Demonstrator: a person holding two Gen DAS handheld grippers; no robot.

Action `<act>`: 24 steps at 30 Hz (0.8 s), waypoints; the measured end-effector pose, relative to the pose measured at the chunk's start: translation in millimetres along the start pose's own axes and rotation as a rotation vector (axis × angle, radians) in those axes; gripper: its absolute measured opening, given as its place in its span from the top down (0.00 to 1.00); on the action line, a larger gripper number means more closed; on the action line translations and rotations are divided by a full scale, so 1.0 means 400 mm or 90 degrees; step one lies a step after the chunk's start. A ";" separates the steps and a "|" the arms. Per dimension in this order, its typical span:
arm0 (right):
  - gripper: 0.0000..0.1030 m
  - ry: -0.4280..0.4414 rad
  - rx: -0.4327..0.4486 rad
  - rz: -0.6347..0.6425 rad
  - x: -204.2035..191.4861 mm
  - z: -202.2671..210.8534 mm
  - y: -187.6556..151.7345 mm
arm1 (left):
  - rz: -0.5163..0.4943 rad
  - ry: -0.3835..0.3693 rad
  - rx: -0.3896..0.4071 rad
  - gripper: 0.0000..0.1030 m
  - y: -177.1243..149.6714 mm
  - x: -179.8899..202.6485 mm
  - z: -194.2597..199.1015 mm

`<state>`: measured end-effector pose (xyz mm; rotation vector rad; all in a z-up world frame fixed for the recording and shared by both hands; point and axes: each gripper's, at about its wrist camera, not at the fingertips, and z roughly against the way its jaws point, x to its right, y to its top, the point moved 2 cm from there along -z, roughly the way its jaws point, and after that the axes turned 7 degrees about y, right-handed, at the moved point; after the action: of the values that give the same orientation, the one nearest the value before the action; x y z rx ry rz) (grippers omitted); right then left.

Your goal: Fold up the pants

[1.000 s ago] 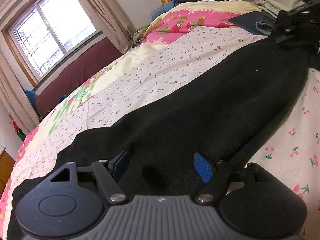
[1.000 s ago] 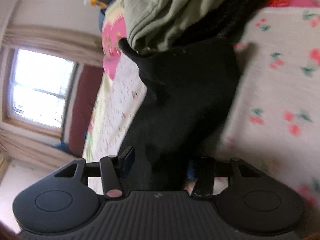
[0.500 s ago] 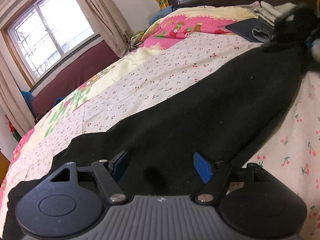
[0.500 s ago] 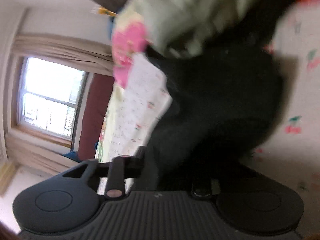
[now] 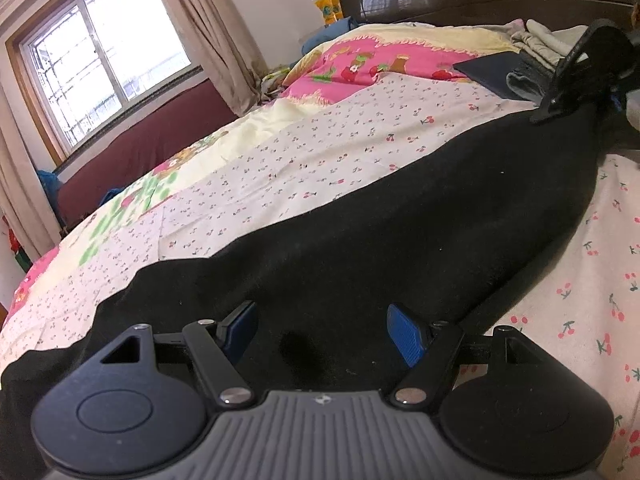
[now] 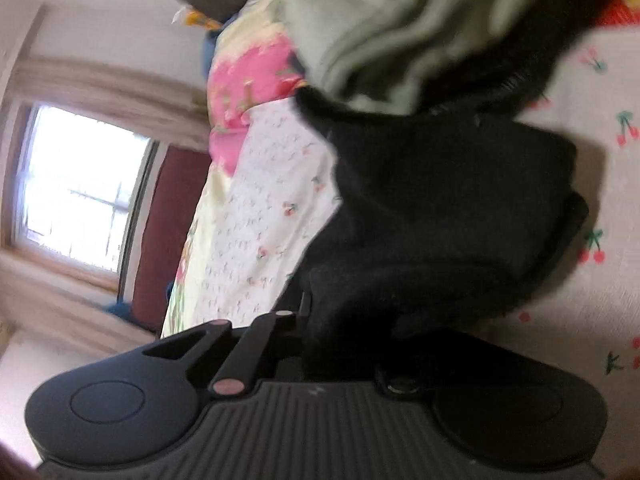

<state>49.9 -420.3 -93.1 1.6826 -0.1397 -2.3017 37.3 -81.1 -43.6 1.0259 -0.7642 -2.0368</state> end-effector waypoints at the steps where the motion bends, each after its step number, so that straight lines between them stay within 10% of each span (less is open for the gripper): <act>1: 0.94 0.012 0.009 -0.001 -0.015 0.017 0.001 | 0.000 -0.003 0.000 0.18 -0.002 -0.002 0.000; 10: 0.94 0.006 -0.058 0.425 -0.444 -0.078 -0.200 | 0.031 -0.033 0.006 0.17 0.001 -0.067 0.027; 24: 0.94 0.085 -0.387 0.833 -0.704 -0.457 -0.962 | 0.006 0.203 -0.016 0.12 -0.202 -0.388 0.185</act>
<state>234.9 43.7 13.7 0.9103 -0.3387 -1.0704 14.0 102.8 -2.4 1.2888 -0.5727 -1.8096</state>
